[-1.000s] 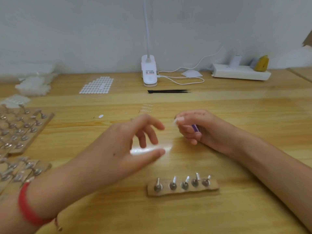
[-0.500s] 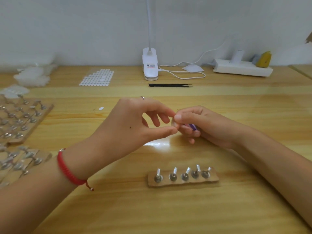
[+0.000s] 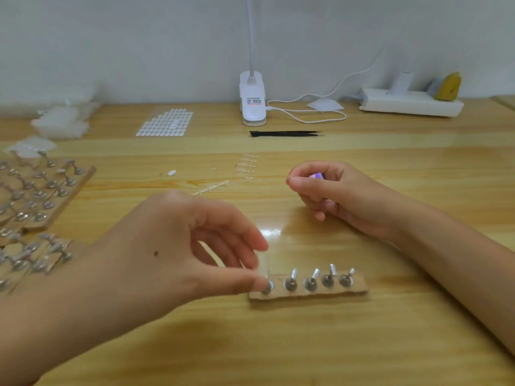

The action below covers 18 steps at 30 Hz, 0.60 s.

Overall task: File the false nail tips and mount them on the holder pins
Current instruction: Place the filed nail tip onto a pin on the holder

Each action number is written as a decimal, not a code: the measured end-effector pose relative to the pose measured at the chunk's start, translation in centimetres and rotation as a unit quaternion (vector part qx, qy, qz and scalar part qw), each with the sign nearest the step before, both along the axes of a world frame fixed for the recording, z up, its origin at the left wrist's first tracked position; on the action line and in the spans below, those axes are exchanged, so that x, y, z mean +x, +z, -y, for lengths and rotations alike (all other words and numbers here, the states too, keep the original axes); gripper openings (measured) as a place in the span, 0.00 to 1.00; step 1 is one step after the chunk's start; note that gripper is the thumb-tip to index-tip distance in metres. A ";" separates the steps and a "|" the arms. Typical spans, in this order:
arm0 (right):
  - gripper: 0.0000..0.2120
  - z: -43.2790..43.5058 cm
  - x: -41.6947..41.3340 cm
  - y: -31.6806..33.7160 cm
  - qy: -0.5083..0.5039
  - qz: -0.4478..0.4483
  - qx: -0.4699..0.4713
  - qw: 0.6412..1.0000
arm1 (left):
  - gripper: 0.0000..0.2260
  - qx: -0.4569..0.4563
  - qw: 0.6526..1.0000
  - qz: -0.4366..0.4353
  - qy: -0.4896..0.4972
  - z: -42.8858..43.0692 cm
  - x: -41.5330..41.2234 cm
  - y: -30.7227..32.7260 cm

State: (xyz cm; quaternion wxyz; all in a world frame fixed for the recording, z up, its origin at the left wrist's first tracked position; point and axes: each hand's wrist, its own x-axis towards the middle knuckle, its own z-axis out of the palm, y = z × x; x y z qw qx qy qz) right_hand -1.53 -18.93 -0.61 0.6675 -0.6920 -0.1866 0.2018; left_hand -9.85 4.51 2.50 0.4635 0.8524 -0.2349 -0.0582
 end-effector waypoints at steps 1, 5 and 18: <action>0.02 0.0 0.0 0.0 -0.004 0.000 0.001 1.000 | 0.17 0.000 1.000 -0.011 0.009 0.0 -0.3 -0.3; 0.03 0.0 0.0 -0.1 -0.015 0.001 0.001 1.000 | 0.15 -0.015 0.999 -0.034 0.028 0.4 -0.8 -1.4; 0.06 -0.1 0.2 -0.1 -0.015 -0.004 -0.006 1.000 | 0.15 -0.019 0.996 -0.076 0.045 0.7 -1.1 -1.9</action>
